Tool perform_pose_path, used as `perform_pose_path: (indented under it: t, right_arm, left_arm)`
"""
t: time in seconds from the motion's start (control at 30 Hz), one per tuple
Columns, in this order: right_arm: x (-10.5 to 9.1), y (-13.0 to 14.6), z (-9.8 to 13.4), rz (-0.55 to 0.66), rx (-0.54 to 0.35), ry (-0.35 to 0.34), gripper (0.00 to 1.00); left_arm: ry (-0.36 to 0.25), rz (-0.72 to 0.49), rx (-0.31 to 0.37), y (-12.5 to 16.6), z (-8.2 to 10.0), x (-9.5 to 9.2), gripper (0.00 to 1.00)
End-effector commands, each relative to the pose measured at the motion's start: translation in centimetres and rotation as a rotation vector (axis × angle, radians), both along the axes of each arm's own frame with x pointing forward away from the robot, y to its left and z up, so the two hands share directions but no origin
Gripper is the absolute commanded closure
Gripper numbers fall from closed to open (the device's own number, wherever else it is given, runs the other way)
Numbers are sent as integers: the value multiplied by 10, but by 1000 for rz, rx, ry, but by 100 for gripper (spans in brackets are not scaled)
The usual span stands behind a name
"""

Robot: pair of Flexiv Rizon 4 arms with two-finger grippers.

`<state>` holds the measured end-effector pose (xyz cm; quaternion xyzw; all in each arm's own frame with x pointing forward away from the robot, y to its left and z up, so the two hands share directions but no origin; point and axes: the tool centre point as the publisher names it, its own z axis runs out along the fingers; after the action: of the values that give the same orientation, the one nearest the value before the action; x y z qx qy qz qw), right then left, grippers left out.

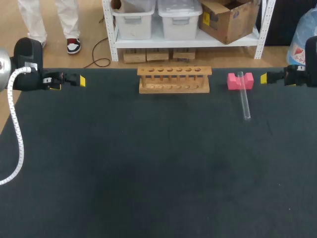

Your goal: Grasp the test tube, adjust it, and insert it.

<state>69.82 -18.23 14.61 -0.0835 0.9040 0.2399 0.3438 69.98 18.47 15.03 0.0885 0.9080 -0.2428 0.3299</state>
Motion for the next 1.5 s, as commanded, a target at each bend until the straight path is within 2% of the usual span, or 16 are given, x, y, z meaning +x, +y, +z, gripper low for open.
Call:
perform_pose_path:
  t: [0.03, 0.73, 0.87, 1.0, 1.03, 1.07, 1.1, 1.13, 1.2, 1.27, 1.5]
  right_arm:
    - [-1, 0, 1, -3, -4, 1, 0]
    - [-1, 0, 1, -3, -4, 1, 0]
    - [-1, 0, 1, -3, -4, 1, 0]
    - [-1, 0, 1, -3, -4, 1, 0]
    - [-1, 0, 1, -3, -4, 1, 0]
    - [-1, 0, 1, -3, -4, 1, 0]
    - [-1, 0, 1, -3, -4, 1, 0]
    - [-1, 0, 1, -3, -4, 1, 0]
    - [-1, 0, 1, -3, -4, 1, 0]
    - [-1, 0, 1, -3, -4, 1, 0]
    - [-1, 0, 1, -3, -4, 1, 0]
  left_arm:
    - [4, 2, 4, -1, 1, 0, 0]
    - [4, 2, 4, -1, 1, 0, 0]
    - [-74, -60, -21, 10, 7, 1, 0]
    - [-166, -172, -54, 18, 11, 14, 0]
    - [-175, -220, -82, 19, 13, 17, 0]
    - [-215, -242, -111, 21, 15, 19, 0]
    - [-231, -256, -112, 22, 16, 21, 0]
    - [-225, -294, -145, 23, 17, 24, 0]
    - [-282, -334, -123, 23, 17, 34, 0]
    - [-337, -427, -145, 22, 18, 37, 0]
    - [-431, -622, -192, 11, 13, 57, 0]
